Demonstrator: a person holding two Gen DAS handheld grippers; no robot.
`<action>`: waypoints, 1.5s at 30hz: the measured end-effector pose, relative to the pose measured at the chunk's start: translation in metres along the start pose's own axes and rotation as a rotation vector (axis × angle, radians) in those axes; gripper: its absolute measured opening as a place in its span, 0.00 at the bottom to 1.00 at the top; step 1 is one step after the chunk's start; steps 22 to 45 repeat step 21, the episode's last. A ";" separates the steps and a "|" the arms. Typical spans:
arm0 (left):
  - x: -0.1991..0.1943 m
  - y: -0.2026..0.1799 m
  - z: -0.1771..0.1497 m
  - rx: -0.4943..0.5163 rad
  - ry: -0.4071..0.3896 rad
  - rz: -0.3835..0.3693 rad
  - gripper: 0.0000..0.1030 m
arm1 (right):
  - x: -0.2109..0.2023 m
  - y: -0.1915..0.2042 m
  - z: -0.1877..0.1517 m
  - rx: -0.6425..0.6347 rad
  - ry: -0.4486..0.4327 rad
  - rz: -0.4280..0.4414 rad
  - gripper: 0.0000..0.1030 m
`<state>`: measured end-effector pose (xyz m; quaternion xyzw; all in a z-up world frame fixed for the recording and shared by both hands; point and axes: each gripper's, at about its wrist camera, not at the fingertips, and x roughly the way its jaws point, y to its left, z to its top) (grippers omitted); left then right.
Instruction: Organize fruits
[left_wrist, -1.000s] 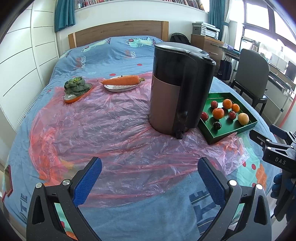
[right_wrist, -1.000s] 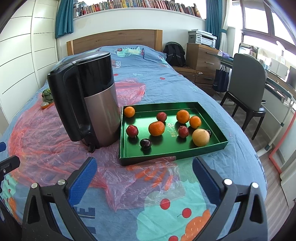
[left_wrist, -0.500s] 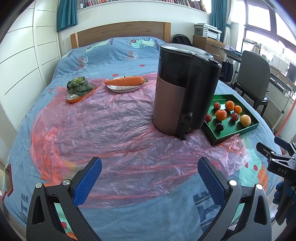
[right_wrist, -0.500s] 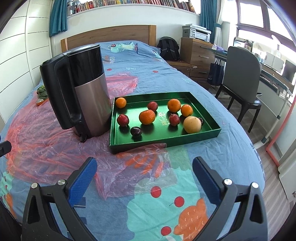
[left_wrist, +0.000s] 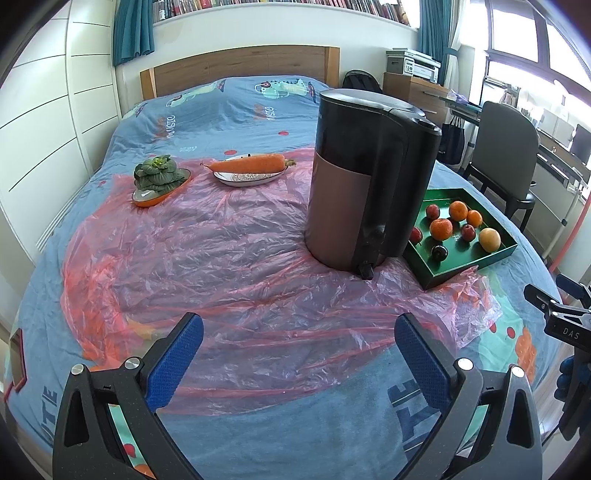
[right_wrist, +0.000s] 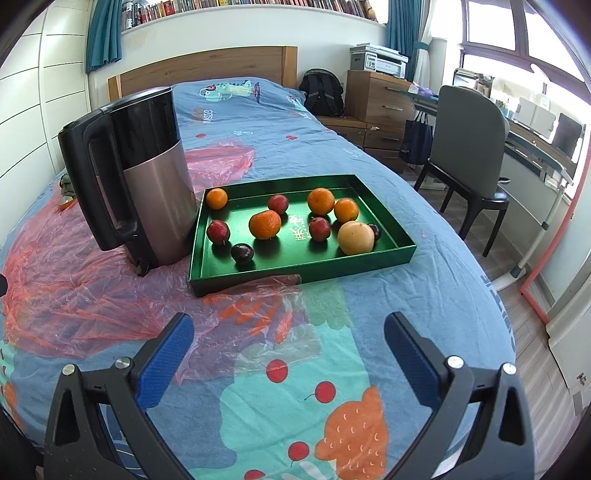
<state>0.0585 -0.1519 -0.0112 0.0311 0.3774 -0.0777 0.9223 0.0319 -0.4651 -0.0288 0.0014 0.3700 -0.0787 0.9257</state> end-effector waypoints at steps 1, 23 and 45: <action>0.000 0.000 0.000 0.002 -0.002 0.002 0.99 | 0.000 -0.001 0.000 0.001 0.000 0.000 1.00; -0.005 0.009 -0.001 -0.016 -0.008 0.020 0.99 | -0.006 -0.007 -0.002 0.007 0.002 -0.012 1.00; -0.005 0.009 -0.001 -0.016 -0.008 0.020 0.99 | -0.006 -0.007 -0.002 0.007 0.002 -0.012 1.00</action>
